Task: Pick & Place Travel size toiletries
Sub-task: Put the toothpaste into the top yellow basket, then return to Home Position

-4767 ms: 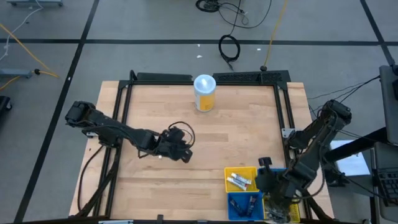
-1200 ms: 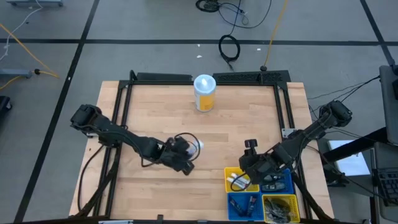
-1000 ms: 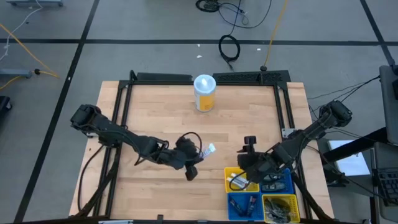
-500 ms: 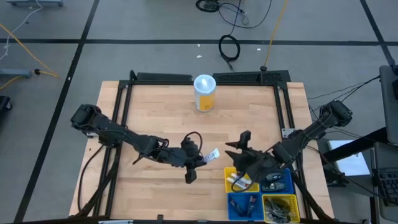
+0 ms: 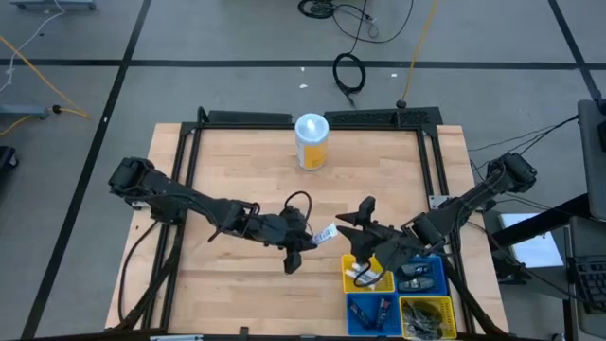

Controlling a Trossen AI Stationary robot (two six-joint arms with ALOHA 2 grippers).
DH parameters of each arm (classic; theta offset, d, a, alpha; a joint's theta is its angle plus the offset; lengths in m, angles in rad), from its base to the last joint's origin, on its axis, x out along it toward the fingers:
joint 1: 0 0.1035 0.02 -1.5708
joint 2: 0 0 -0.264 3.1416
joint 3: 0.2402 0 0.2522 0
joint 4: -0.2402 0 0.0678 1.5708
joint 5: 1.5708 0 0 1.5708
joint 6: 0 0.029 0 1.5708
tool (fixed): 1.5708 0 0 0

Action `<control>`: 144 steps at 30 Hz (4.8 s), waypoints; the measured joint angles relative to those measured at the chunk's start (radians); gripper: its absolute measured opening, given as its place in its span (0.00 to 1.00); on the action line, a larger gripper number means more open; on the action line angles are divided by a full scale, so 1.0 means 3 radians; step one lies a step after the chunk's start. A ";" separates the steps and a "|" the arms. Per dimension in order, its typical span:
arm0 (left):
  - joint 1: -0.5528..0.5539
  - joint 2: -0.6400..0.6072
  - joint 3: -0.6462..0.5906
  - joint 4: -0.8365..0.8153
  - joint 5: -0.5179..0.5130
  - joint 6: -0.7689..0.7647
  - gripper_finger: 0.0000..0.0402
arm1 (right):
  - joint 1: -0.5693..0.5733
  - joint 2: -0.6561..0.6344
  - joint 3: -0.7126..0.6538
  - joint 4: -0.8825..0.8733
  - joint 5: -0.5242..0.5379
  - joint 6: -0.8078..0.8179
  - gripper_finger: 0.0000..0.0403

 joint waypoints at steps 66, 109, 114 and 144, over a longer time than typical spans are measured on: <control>0.0463 -0.0003 0.0000 -0.0019 0.0857 0.0078 0.27 | -0.0027 0.0001 0.0000 -0.0225 -0.0155 -0.0010 0.00; 0.0479 -0.0003 0.0000 -0.0340 0.0954 0.0299 0.70 | 0.1244 0.0003 -0.0015 -0.1875 -0.1316 0.3468 0.00; 0.0479 -0.0003 0.0000 -0.0328 0.0949 0.0336 0.70 | 0.1252 0.0003 -0.0168 -0.1860 -0.1316 0.3673 0.00; 0.0707 -0.0787 -0.0640 0.0335 -0.0021 0.1388 0.70 | 0.0979 -0.1247 -0.0976 -0.1041 0.0093 0.2835 0.21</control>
